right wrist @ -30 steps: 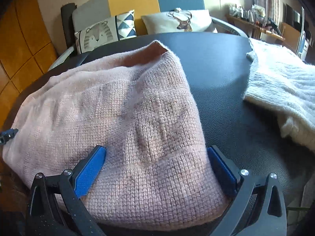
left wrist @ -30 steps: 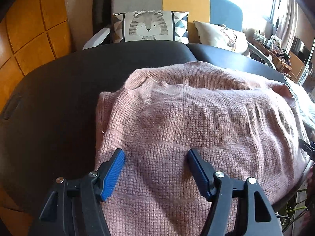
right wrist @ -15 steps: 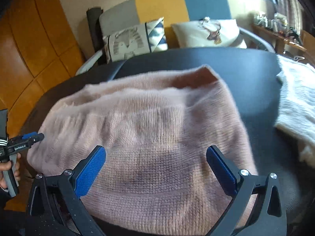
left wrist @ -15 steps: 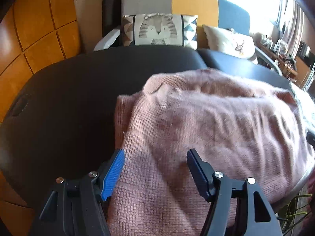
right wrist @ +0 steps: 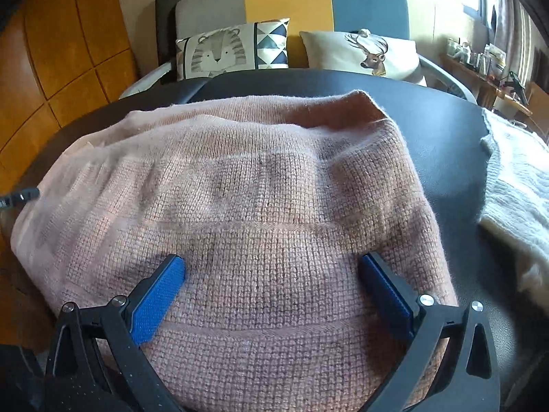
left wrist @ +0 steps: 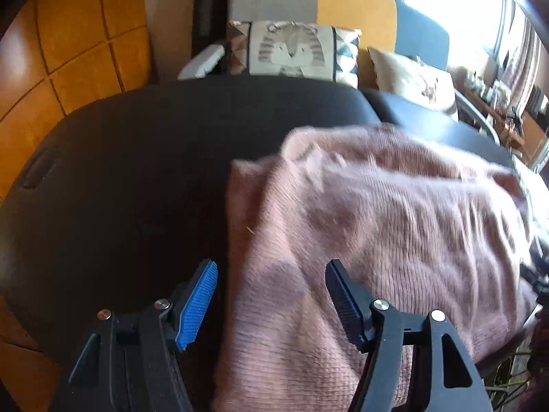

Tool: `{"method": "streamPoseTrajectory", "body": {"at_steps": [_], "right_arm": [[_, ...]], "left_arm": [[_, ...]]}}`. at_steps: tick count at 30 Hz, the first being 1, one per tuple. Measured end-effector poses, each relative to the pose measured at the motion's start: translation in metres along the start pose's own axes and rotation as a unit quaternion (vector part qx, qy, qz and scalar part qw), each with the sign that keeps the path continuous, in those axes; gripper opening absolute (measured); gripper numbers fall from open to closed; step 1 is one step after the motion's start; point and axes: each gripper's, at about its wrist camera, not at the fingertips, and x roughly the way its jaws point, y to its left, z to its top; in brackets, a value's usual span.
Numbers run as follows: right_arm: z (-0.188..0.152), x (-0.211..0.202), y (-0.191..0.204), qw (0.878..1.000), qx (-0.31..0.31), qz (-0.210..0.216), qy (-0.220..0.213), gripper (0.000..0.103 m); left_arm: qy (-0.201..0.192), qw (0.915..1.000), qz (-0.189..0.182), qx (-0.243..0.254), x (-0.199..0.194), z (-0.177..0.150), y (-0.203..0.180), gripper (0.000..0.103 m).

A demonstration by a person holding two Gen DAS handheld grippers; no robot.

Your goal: Fold clothes

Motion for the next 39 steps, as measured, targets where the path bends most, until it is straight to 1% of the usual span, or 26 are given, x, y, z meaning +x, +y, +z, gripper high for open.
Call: {"method": "streamPoseTrajectory", "body": {"at_steps": [4,9,13,14,16,20,22,26,29,32,34,37,39], "right_arm": [[-0.002,0.0,0.001,1.0,0.0,-0.005,0.0,0.103],[-0.001,0.001,0.001,1.0,0.003,-0.011,0.001,0.103],[0.002,0.002,0.001,1.0,0.004,-0.014,0.002,0.103],[0.002,0.002,0.001,1.0,0.004,-0.014,0.003,0.103],[0.002,0.002,0.002,1.0,0.005,-0.015,0.004,0.103],[0.003,0.003,0.003,1.0,0.005,-0.018,0.003,0.103],[0.003,0.003,0.003,1.0,0.007,-0.02,0.002,0.103],[0.003,0.003,0.004,1.0,0.009,-0.022,0.0,0.103],[0.003,0.004,0.003,1.0,0.01,-0.023,-0.002,0.103],[0.003,0.003,0.003,1.0,0.011,-0.024,-0.004,0.103],[0.003,0.003,0.002,1.0,0.011,-0.024,-0.005,0.103],[0.002,0.003,0.003,1.0,0.012,-0.024,-0.008,0.103],[0.001,0.004,0.004,1.0,0.012,-0.024,-0.008,0.103]], "left_arm": [[-0.009,0.9976,-0.035,-0.059,-0.002,0.015,0.033,0.068],[0.006,0.9952,-0.091,-0.036,0.016,0.024,0.035,0.067],[0.018,0.9904,-0.136,-0.015,0.03,0.031,0.036,0.067],[0.022,0.9905,-0.136,-0.01,0.034,0.031,0.033,0.067],[0.026,0.992,-0.123,-0.011,0.042,0.033,0.031,0.067],[0.037,0.9926,-0.111,-0.035,0.053,0.031,0.042,0.067],[0.046,0.9913,-0.116,-0.04,0.057,0.03,0.044,0.067],[0.05,0.9892,-0.134,-0.033,0.06,0.032,0.037,0.067],[0.057,0.9859,-0.156,-0.018,0.067,0.038,0.03,0.067],[0.064,0.9841,-0.166,0.002,0.072,0.041,0.019,0.068],[0.069,0.9823,-0.174,0.0,0.074,0.043,0.02,0.068],[0.076,0.9776,-0.196,-0.013,0.075,0.044,0.025,0.068],[0.079,0.9742,-0.211,-0.013,0.075,0.044,0.025,0.068]]}}
